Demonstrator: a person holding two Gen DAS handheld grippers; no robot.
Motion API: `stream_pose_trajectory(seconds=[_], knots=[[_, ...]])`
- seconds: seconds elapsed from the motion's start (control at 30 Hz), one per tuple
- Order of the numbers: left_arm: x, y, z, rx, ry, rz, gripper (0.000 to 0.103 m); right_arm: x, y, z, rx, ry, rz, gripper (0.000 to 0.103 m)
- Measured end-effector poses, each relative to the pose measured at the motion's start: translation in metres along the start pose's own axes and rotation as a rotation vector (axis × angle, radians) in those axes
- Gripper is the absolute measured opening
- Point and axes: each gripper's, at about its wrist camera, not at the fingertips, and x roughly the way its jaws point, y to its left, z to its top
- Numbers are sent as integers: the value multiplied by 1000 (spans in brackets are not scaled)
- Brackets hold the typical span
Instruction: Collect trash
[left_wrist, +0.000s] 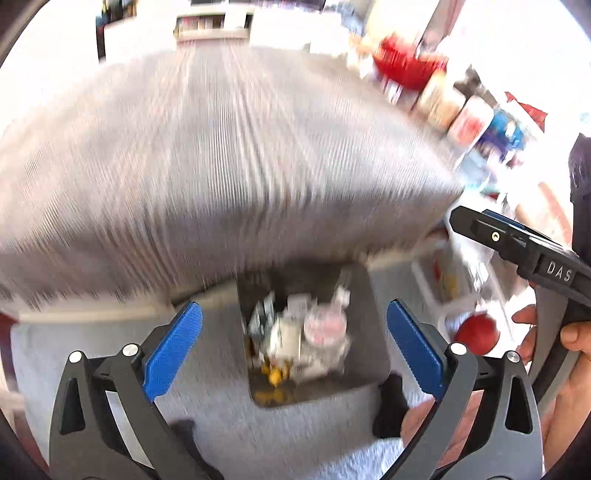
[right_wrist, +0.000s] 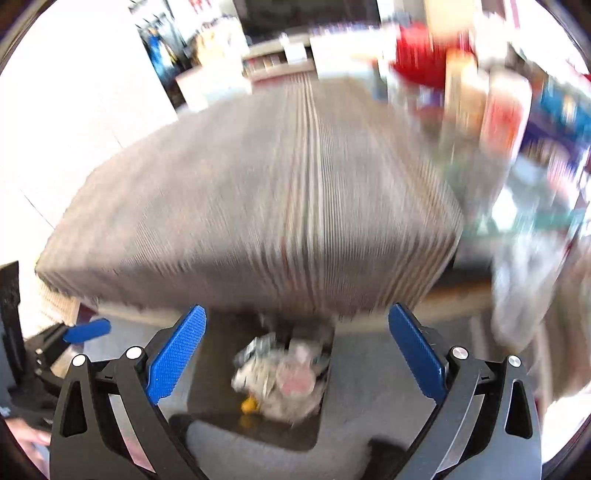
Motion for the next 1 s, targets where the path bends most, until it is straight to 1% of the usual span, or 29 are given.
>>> stream_pose_trajectory(seconds=[0.03, 0.1, 0.17, 0.2, 0.27, 0.33, 0.4, 0.47, 0.53, 0.67, 0.73, 0.9, 1.0], knots=[[-13, -1, 10, 11, -42, 3, 95, -14, 3, 11, -20, -50, -9, 100], [-29, -3, 26, 22, -112, 20, 95, -32, 4, 29, -32, -118, -17, 100], [-45, -2, 44, 36, -197, 64, 95, -49, 4, 46, -30, -194, -24, 100], [-51, -3, 52, 45, -230, 100, 95, -54, 5, 52, -27, -224, -31, 100], [-57, 0, 63, 55, -285, 145, 95, -64, 2, 65, -18, -293, -43, 100], [-64, 4, 72, 51, -345, 165, 95, -71, -4, 73, -5, -346, -52, 100], [-68, 9, 77, 36, -388, 174, 95, -69, -8, 74, 4, -372, -59, 100], [-70, 11, 78, 36, -408, 171, 95, -64, -12, 72, 14, -387, -74, 100], [-69, 9, 81, 53, -424, 191, 95, -61, -15, 68, 17, -397, -87, 100], [-62, 6, 85, 47, -445, 190, 95, -48, -23, 62, 23, -382, -116, 100], [-60, 4, 85, 49, -454, 207, 95, -46, -22, 60, 25, -381, -124, 100], [-57, -2, 81, 39, -488, 230, 95, -46, -13, 57, -38, -421, -184, 100], [-57, -6, 77, 29, -501, 238, 95, -48, -11, 56, -49, -444, -216, 100]])
